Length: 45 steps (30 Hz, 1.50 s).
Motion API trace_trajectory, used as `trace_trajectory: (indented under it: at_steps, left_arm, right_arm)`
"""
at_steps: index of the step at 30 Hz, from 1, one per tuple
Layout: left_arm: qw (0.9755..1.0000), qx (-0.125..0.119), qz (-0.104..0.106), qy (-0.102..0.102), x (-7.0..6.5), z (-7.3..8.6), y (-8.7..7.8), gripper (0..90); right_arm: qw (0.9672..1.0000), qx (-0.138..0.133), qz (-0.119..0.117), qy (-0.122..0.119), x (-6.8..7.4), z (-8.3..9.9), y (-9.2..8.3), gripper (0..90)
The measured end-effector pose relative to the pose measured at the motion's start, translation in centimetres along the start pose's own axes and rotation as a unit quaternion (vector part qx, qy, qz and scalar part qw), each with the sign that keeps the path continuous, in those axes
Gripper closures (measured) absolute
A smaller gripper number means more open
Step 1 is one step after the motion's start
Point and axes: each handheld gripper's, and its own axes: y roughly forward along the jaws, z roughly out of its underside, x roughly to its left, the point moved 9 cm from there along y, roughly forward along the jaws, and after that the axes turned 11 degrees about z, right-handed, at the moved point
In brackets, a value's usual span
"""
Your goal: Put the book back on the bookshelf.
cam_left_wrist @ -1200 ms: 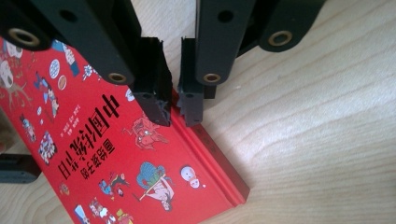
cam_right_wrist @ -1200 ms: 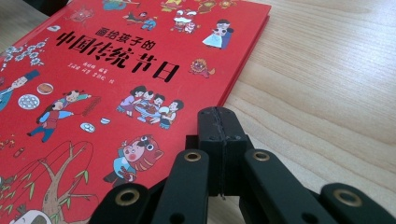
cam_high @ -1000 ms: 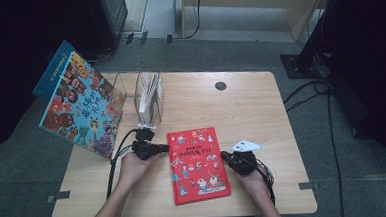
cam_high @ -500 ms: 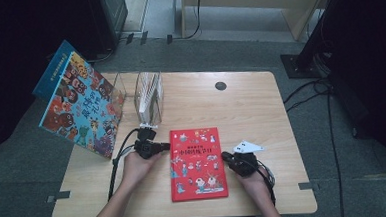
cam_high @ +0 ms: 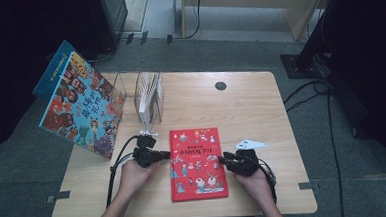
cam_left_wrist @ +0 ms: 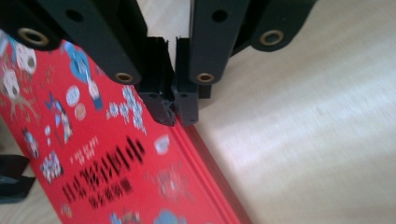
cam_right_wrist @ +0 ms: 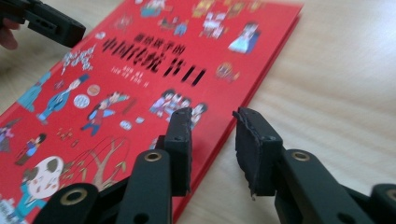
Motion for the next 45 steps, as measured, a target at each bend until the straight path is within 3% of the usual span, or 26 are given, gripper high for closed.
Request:
trace_trajectory:
  at_steps: [5,7,11,13,16,19,25,28,31,32,33,34,35,36,38,41,45]
  left_arm:
    - [1.0,-0.001,0.003,-0.004,-0.2,0.5,0.0,90.0]
    - [0.9999,0.002,0.006,-0.008,-0.4,0.7,-0.1,90.0]
    - [1.0,-0.009,-0.003,-0.003,-0.6,1.1,0.0,90.0]
    - [0.9998,-0.017,-0.009,-0.001,-0.8,1.2,0.0,90.0]
    - [0.9998,-0.018,0.001,-0.007,-0.9,1.1,0.2,90.0]
    - [0.9997,-0.021,-0.003,-0.013,-0.9,1.0,0.3,90.0]
    - [0.9995,-0.026,-0.004,-0.02,-0.9,1.0,0.3,90.0]
    - [0.9994,-0.025,-0.003,-0.022,-0.9,1.0,0.3,90.0]
    - [0.9994,-0.028,0.0,-0.022,-0.9,1.0,0.4,90.0]
    - [0.9993,-0.027,0.008,-0.024,-1.1,1.0,0.5,90.0]
    - [0.9993,-0.025,0.015,-0.024,-1.3,1.0,0.7,90.0]
    - [0.9994,-0.022,0.017,-0.02,-1.5,1.1,0.9,90.0]
    - [0.9996,-0.019,0.015,-0.017,-1.7,1.1,0.9,89.5]
    - [0.9997,-0.018,0.012,-0.013,-1.7,1.1,0.9,88.9]
    - [0.9996,-0.017,0.016,-0.014,-1.7,1.2,0.9,89.1]
    - [0.9996,-0.016,0.015,-0.015,-1.7,1.1,0.9,89.3]
    - [0.9997,-0.012,0.016,-0.015,-1.7,1.1,1.0,90.0]
  right_arm:
    - [0.9982,0.041,-0.011,0.043,0.2,-0.2,0.4,63.0]
    - [0.9949,0.065,-0.02,0.075,0.0,-0.3,0.5,64.4]
    - [0.9893,0.093,-0.034,0.108,-0.3,-0.4,0.5,67.4]
    - [0.9886,0.105,-0.029,0.104,-0.3,-0.6,0.6,66.9]
    - [0.9875,0.114,-0.013,0.107,-0.6,-1.2,1.1,66.2]
    - [0.9848,0.132,-0.003,0.113,-0.9,-1.8,1.5,66.2]
    - [0.9793,0.154,-0.01,0.131,-1.2,-2.3,1.6,68.4]
    - [0.9789,0.16,-0.016,0.127,-1.1,-2.2,1.3,69.3]
    - [0.9788,0.162,-0.028,0.121,-0.9,-2.4,0.6,71.8]
    - [0.977,0.16,-0.062,0.127,-0.5,-2.6,0.2,75.4]
    - [0.9711,0.157,-0.101,0.148,0.4,-3.1,-0.1,73.6]
    - [0.9722,0.155,-0.103,0.142,0.9,-3.4,-0.3,71.5]
    - [0.9762,0.157,-0.09,0.118,1.3,-3.5,-0.5,69.4]
    - [0.9782,0.162,-0.083,0.1,1.5,-3.6,-0.9,68.7]
    - [0.9806,0.163,-0.064,0.089,1.0,-3.6,-1.3,68.6]
    - [0.9803,0.169,-0.041,0.094,-0.5,-3.2,-1.5,68.6]
    - [0.9781,0.184,-0.026,0.094,-1.6,-2.4,-0.9,68.2]
